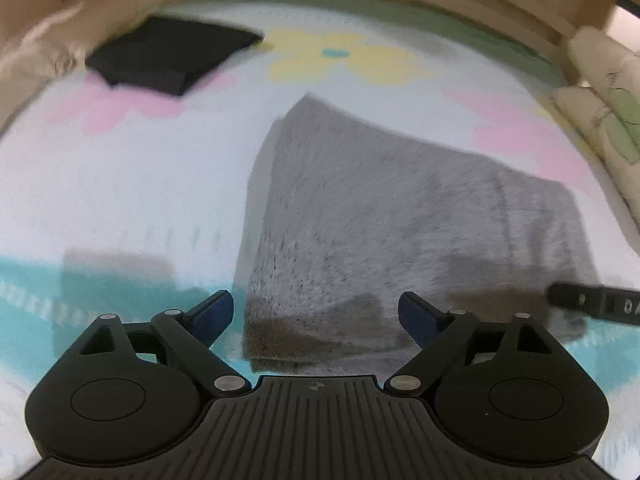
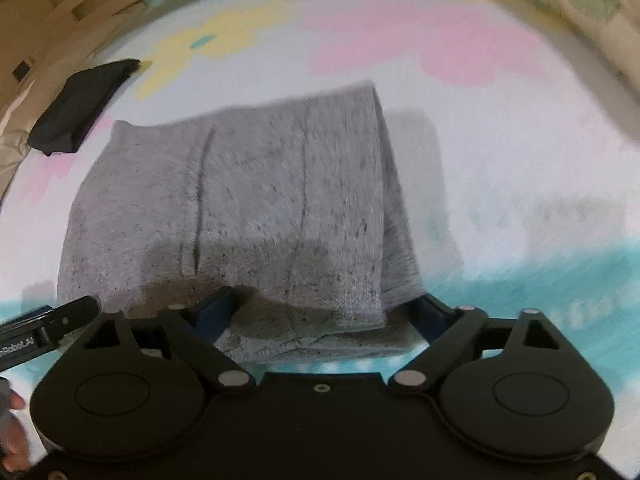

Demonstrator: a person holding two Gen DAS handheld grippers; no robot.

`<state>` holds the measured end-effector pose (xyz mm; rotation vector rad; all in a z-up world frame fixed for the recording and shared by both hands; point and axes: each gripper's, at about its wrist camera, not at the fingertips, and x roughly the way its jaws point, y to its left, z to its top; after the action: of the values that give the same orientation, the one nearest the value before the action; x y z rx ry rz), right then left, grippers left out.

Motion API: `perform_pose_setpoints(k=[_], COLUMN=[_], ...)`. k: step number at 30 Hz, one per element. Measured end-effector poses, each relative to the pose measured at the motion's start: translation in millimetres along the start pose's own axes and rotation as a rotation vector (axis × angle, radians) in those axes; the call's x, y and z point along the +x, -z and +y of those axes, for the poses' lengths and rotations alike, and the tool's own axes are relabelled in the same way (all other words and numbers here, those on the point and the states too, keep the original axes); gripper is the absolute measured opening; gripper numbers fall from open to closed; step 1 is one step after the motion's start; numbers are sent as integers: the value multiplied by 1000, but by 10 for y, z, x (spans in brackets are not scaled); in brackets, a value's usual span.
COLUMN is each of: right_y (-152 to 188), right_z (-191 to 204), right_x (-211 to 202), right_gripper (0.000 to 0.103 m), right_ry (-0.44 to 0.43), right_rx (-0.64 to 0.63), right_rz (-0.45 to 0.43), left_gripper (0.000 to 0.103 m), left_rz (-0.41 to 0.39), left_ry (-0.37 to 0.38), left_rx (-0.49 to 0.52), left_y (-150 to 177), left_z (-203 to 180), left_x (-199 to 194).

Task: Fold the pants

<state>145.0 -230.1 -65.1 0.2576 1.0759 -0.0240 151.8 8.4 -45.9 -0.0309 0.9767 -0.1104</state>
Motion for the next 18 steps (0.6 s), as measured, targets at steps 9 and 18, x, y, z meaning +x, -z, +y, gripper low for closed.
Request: perform_pose_setpoints(k=[9,18], right_y=[233,669], right_z=[304,584], right_x=[-1043,-1489], right_gripper=[93,102], right_ry=[96,107], right_rx=[-150,-226], right_rz=[-316,-431], left_gripper=[91,91], left_rz=[-201,-274], left_ry=[-82,-102], left_rx=[142,131], left_y=[246,542], left_z=[-286,-332], left_x=[-954,-1395])
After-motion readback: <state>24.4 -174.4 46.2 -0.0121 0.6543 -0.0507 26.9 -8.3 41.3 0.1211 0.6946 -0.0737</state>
